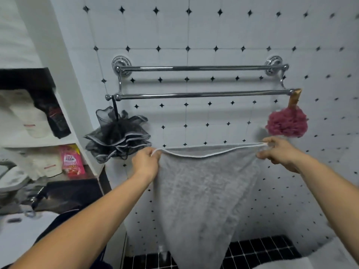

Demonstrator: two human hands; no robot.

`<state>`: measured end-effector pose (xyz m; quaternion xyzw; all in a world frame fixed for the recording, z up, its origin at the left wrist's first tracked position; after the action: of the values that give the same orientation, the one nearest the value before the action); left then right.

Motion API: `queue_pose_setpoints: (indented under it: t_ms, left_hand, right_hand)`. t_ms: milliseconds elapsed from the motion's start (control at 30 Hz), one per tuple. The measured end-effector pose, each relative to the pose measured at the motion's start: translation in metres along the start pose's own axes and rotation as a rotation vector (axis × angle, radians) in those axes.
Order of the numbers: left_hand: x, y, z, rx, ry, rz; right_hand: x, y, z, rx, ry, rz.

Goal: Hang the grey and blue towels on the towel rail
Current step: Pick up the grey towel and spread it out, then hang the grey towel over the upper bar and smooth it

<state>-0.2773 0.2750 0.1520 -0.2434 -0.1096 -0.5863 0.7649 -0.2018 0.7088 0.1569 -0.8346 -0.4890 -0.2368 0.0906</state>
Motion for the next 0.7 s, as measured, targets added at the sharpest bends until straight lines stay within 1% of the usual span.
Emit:
queue_pose_setpoints:
  t_ms: [67, 133, 267, 367, 433, 500, 567, 700]
  left_hand:
    - [-0.003, -0.005, 0.009, 0.044, 0.120, -0.004]
    - [-0.012, -0.010, 0.014, 0.128, 0.289, -0.039]
    - [-0.034, -0.027, 0.019, 0.339, 0.540, -0.054]
    - [-0.046, -0.047, 0.028, 0.403, 0.702, -0.018]
    - [-0.049, -0.062, 0.035, 0.380, 0.707, 0.006]
    - [-0.052, -0.075, 0.039, 0.328, 0.639, 0.026]
    - [-0.056, -0.087, 0.040, 0.315, 0.605, 0.051]
    - [-0.060, -0.120, 0.048, 0.337, 0.709, 0.107]
  right_hand:
    - [0.010, 0.000, 0.003, -0.038, -0.134, 0.049]
    - [0.015, 0.001, 0.007, -0.064, -0.308, 0.083]
    - [0.004, -0.004, 0.008, -0.145, -0.634, 0.062]
    - [-0.009, -0.019, -0.003, -0.159, -0.781, 0.068]
    - [-0.013, -0.035, -0.011, -0.124, -0.806, 0.098]
    - [-0.016, -0.055, -0.017, -0.088, -0.793, 0.124]
    - [-0.020, -0.076, -0.027, -0.061, -0.799, 0.126]
    - [-0.027, -0.123, -0.056, 0.003, -0.886, 0.100]
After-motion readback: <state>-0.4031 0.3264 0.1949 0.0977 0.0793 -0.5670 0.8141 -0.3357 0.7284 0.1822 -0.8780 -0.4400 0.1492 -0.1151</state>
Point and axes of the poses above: each hand's wrist, its own y-axis away from the middle knuckle, its own x-axis out of the back of the hand, z = x × y, the point moved 9 cm from there along -y, towards the middle knuckle, and after that the axes turned 5 degrees about z, right-handed, at the moved point
